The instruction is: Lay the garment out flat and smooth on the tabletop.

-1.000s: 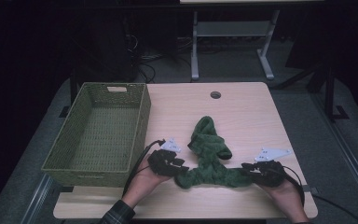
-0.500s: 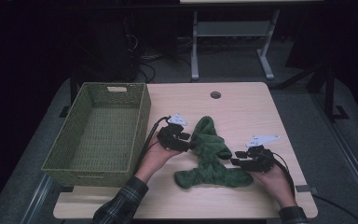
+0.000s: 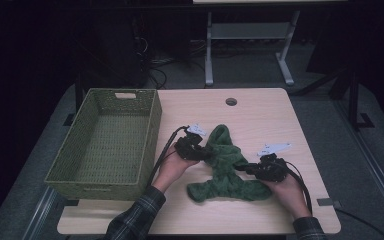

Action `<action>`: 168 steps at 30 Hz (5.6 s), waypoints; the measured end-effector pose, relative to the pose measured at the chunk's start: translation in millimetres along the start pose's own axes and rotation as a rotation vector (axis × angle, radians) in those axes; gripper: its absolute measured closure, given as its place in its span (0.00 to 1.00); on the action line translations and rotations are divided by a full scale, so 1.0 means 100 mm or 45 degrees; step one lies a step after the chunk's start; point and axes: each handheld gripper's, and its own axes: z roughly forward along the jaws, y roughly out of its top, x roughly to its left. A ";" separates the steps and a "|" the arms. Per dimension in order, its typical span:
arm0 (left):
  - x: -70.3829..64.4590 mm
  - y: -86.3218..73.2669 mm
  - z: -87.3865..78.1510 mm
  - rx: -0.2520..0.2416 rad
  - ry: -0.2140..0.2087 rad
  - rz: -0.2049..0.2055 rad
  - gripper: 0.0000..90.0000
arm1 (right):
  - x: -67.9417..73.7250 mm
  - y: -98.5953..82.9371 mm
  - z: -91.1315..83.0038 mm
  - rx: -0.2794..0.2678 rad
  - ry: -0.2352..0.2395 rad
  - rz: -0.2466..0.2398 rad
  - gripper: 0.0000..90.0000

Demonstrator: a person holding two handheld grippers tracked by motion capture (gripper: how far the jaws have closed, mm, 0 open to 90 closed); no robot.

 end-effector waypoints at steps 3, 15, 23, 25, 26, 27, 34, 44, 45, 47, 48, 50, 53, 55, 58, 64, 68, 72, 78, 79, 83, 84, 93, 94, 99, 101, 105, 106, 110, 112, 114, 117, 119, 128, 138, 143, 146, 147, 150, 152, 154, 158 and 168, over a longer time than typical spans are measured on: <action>-0.02 0.00 -0.04 -0.017 -0.003 -0.007 0.93 | -0.01 0.02 -0.01 -0.006 -0.013 -0.006 0.91; -0.15 0.15 -0.46 -0.195 0.033 0.032 0.95 | -0.01 0.21 -0.47 -0.155 -0.103 -0.052 0.92; -0.22 0.00 -0.53 -0.095 0.088 0.004 0.95 | 0.11 0.25 -0.55 -0.182 -0.087 -0.108 0.92; -0.20 -0.08 -0.51 -0.061 0.097 -0.028 0.95 | 0.11 0.23 -0.49 -0.166 -0.072 -0.098 0.92; -0.19 -0.12 -0.48 -0.058 0.099 -0.049 0.95 | 0.11 0.23 -0.44 -0.145 -0.060 -0.102 0.92; -0.17 -0.16 -0.46 -0.037 0.102 -0.056 0.95 | 0.12 0.23 -0.41 -0.133 -0.056 -0.103 0.92; -0.12 -0.36 -0.24 0.094 0.118 -0.093 0.95 | 0.16 0.21 -0.19 -0.038 -0.024 -0.116 0.91; -0.09 -0.43 -0.10 0.175 0.137 -0.084 0.87 | 0.12 0.09 0.04 0.044 0.019 -0.085 0.86; -0.10 -0.41 -0.13 0.164 0.151 -0.074 0.84 | 0.12 0.09 0.03 0.040 0.018 -0.087 0.82; -0.14 -0.36 -0.21 0.135 0.162 -0.073 0.76 | 0.13 0.10 -0.04 0.016 0.002 -0.085 0.76; -0.16 -0.33 -0.25 0.119 0.161 -0.067 0.73 | 0.13 0.11 -0.10 -0.004 0.001 -0.081 0.74; -0.19 -0.23 -0.38 0.068 0.161 -0.051 0.69 | 0.12 0.14 -0.20 -0.031 -0.013 -0.081 0.73; -0.20 -0.16 -0.44 0.043 0.165 -0.038 0.67 | 0.10 0.23 -0.33 -0.096 -0.027 -0.071 0.72; -0.15 -0.06 -0.48 0.009 0.183 -0.036 0.65 | 0.03 0.33 -0.35 -0.129 -0.042 -0.072 0.72; -0.05 0.02 -0.44 -0.008 0.192 -0.061 0.65 | -0.06 0.45 -0.27 -0.142 -0.044 -0.068 0.73; 0.12 0.13 -0.26 0.011 0.195 -0.071 0.63 | -0.17 0.65 -0.08 -0.100 -0.019 -0.028 0.73; 0.24 0.17 -0.12 0.024 0.195 -0.094 0.62 | -0.27 0.72 0.13 -0.066 -0.008 -0.002 0.73; 0.33 0.15 0.00 0.061 0.200 -0.105 0.61 | -0.34 0.72 0.30 -0.038 0.009 0.026 0.74; 0.39 0.11 0.08 0.092 0.207 -0.114 0.61 | -0.38 0.68 0.48 -0.006 0.048 0.036 0.74; 0.41 0.10 0.11 0.104 0.214 -0.115 0.62 | -0.38 0.67 0.50 0.000 0.053 0.046 0.75; 0.42 0.09 0.14 0.125 0.201 -0.109 0.67 | -0.37 0.66 0.53 0.022 0.073 0.060 0.77; 0.42 0.08 0.15 0.133 0.201 -0.107 0.69 | -0.37 0.66 0.54 0.030 0.068 0.054 0.78; 0.39 0.07 0.23 0.193 0.156 -0.068 0.98 | -0.35 0.63 0.56 0.065 0.077 0.035 0.94; 0.38 0.08 0.22 0.188 0.155 -0.067 0.98 | -0.35 0.63 0.56 0.065 0.078 0.020 0.94; 0.35 0.13 0.16 0.147 0.164 -0.052 0.99 | -0.34 0.63 0.45 0.047 0.043 -0.009 0.95; 0.33 0.16 0.13 0.131 0.176 -0.045 0.99 | -0.35 0.65 0.39 0.032 0.025 -0.016 0.95; 0.33 0.23 0.08 0.093 0.214 -0.036 1.00 | -0.36 0.69 0.25 -0.003 -0.022 -0.024 0.96; 0.33 0.24 0.07 0.079 0.225 -0.043 1.00 | -0.37 0.70 0.22 -0.018 -0.026 -0.022 0.96; 0.36 0.29 0.03 0.026 0.283 -0.027 1.00 | -0.47 0.72 0.05 -0.087 -0.084 -0.013 0.96; 0.37 0.30 0.03 -0.003 0.316 -0.025 1.00 | -0.52 0.71 0.03 -0.077 -0.101 -0.011 0.96; 0.38 0.29 0.06 -0.016 0.355 -0.035 1.00 | -0.59 0.68 0.01 -0.076 -0.102 0.019 0.97; 0.47 0.25 0.12 -0.001 0.393 -0.058 1.00 | -0.70 0.61 0.02 -0.032 -0.171 0.048 0.97; 0.50 0.23 0.16 -0.020 0.369 -0.089 1.00 | -0.77 0.55 0.06 -0.046 -0.134 0.106 0.97; 0.49 0.22 0.31 -0.004 0.326 -0.079 1.00 | -0.77 0.49 0.27 0.063 -0.212 0.049 0.96; 0.45 0.16 0.21 0.029 0.290 -0.077 0.80 | -0.85 0.36 0.05 -0.001 -0.224 0.156 0.69; 0.38 0.14 0.07 0.026 0.233 -0.061 0.63 | -0.78 0.38 -0.16 -0.052 -0.173 0.171 0.65; 0.29 0.09 -0.03 0.016 0.198 -0.058 0.54 | -0.73 0.39 -0.25 -0.076 -0.143 0.173 0.63; 0.25 0.07 -0.05 0.010 0.200 -0.052 0.50 | -0.69 0.39 -0.27 -0.084 -0.130 0.169 0.61; 0.14 -0.02 -0.11 0.005 0.166 -0.031 0.43 | -0.57 0.41 -0.31 -0.094 -0.115 0.146 0.60; 0.06 -0.10 -0.13 0.017 0.152 -0.012 0.37 | -0.49 0.41 -0.32 -0.112 -0.107 0.126 0.60; 0.00 -0.17 -0.16 0.030 0.154 0.002 0.31 | -0.39 0.40 -0.32 -0.113 -0.100 0.097 0.59; -0.12 -0.30 -0.23 0.002 0.123 0.033 0.27 | -0.24 0.39 -0.32 -0.130 -0.063 0.076 0.59; -0.40 -0.64 -0.31 0.023 0.112 0.069 0.17 | 0.11 0.41 -0.35 -0.173 0.021 0.009 0.58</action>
